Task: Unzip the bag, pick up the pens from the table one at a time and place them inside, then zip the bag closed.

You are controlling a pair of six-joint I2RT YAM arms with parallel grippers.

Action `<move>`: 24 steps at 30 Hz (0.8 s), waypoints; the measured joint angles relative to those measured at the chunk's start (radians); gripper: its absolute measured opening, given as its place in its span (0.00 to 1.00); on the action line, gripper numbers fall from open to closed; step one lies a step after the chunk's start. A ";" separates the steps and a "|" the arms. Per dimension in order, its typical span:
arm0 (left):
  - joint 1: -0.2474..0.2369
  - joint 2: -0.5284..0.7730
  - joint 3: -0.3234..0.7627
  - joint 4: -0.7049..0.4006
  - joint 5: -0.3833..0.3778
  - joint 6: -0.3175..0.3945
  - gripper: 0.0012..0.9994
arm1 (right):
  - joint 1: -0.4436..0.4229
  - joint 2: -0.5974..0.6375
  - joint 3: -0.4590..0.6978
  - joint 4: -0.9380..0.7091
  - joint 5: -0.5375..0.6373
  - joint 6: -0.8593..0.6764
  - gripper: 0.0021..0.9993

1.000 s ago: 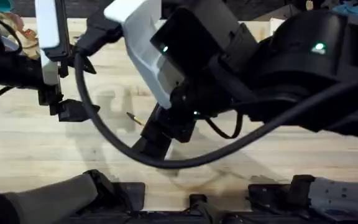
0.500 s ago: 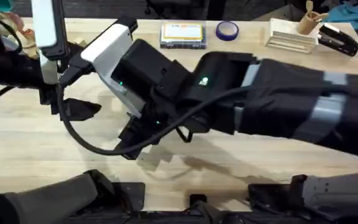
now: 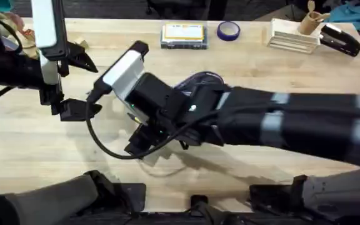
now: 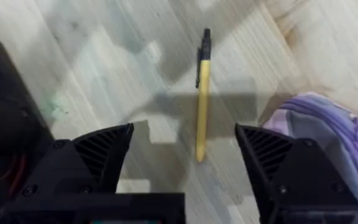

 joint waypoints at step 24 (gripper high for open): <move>0.000 0.000 0.000 0.000 0.000 0.000 0.99 | 0.001 0.137 0.005 0.029 0.072 0.006 0.47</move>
